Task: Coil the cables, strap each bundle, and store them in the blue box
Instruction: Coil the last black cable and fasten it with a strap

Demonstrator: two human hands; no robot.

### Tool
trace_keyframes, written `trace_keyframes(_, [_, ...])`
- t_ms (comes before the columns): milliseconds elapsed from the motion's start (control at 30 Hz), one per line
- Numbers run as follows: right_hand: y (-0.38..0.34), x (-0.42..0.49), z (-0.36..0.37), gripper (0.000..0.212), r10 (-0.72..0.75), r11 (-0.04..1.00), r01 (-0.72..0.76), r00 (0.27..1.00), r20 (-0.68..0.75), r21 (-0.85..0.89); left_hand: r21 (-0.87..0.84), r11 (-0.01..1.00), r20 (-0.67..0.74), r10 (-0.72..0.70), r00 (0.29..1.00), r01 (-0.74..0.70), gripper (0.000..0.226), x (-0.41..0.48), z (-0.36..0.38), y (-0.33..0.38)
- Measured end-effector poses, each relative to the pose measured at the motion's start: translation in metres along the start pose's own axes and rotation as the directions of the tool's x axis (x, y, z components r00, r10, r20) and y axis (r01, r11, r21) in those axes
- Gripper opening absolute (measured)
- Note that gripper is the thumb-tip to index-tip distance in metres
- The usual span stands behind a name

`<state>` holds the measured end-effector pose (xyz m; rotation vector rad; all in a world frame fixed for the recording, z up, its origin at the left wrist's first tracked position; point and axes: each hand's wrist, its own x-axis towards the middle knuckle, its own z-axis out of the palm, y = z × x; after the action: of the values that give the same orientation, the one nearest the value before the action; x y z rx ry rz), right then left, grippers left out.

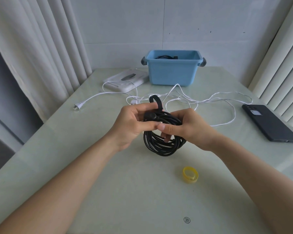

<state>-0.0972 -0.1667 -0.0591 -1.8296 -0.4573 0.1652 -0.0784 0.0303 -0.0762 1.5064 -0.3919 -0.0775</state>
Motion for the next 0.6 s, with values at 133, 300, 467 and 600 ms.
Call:
trace_keyframes(133, [0.0011, 0.0013, -0.0006, 0.028, 0.031, 0.999, -0.03, 0.999, -0.033, 0.03, -0.043, 0.998, -0.032, 0.036, 0.999, -0.037, 0.052, -0.0008, 0.0055, -0.0037])
trace_keyframes(300, [0.006, 0.0054, 0.0033, 0.05, 0.036, 0.999, -0.033, 0.996, -0.077, 0.034, -0.074, 0.993, 0.003, 0.097, 0.995, -0.097, 0.028, -0.0026, 0.0073, -0.0018])
trace_keyframes(467, [0.0062, 0.0055, 0.0043, 0.053, 0.06, 0.998, -0.056, 0.988, -0.145, 0.035, -0.04, 0.993, -0.001, 0.109, 0.994, -0.109, 0.022, -0.0017, 0.0063, -0.0005])
trace_keyframes(600, [0.0081, 0.007, 0.0042, 0.057, 0.04, 0.995, -0.022, 0.982, -0.184, 0.097, -0.058, 0.998, -0.093, 0.031, 0.995, -0.037, 0.022, 0.0001, 0.007, -0.0003])
